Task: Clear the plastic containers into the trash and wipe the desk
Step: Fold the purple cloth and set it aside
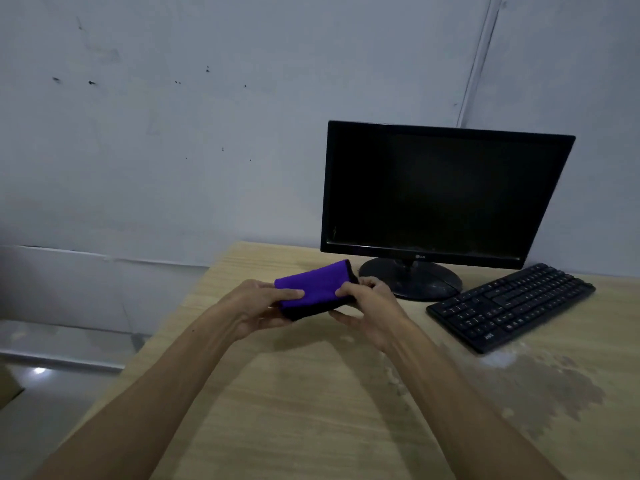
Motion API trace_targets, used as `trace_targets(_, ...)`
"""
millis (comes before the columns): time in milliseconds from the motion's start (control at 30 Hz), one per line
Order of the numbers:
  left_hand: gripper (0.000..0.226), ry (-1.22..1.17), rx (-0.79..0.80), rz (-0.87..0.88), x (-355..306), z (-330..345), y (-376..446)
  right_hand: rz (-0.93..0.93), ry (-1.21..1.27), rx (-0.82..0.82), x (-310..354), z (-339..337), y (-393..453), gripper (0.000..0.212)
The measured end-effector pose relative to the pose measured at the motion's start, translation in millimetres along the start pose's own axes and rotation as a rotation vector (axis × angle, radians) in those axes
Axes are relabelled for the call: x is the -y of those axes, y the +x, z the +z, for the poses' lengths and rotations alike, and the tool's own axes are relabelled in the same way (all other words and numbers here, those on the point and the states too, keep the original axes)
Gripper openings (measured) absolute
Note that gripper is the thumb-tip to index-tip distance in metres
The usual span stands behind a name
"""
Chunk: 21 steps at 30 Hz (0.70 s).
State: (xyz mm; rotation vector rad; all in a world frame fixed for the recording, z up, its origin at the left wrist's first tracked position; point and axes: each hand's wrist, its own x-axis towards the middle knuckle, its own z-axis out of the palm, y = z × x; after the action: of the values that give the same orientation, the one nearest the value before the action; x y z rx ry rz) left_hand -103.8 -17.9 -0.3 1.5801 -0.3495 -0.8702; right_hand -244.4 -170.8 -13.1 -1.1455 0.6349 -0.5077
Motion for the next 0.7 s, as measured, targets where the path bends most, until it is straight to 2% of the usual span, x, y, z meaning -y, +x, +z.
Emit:
trace_targets(133,0.028,-0.022,-0.102,0.01,-12.7,-46.1,28.3,0.094,-0.166,0.003,-14.9,31.4,30.0,0.051)
trace_targets(267,0.023,-0.031,-0.126,0.019,-19.7,-84.6,68.8,0.1,-0.233,0.032,-22.6,72.1,69.1,0.027)
trace_targets(333,0.023,-0.001,-0.156,0.047,-21.7,-96.7,89.3,0.077,-0.328,0.008,-25.5,90.7,92.2,0.023)
trace_targets(433,0.026,0.082,-0.226,0.105,-24.9,-114.2,127.5,0.016,-0.494,-0.027,-31.0,115.0,135.5,0.038)
trace_targets(533,0.029,0.163,-0.275,0.198,-27.0,-127.5,164.0,-0.072,-0.59,-0.096,-28.0,131.7,162.8,0.039)
trace_targets(633,0.029,0.359,-0.353,0.27,-25.5,-138.1,197.5,-0.203,-0.697,-0.13,-32.8,140.1,191.4,0.044)
trace_targets(700,0.036,0.558,-0.39,0.332,-20.9,-137.7,210.1,-0.329,-0.911,-0.12,-40.1,141.4,202.6,0.036)
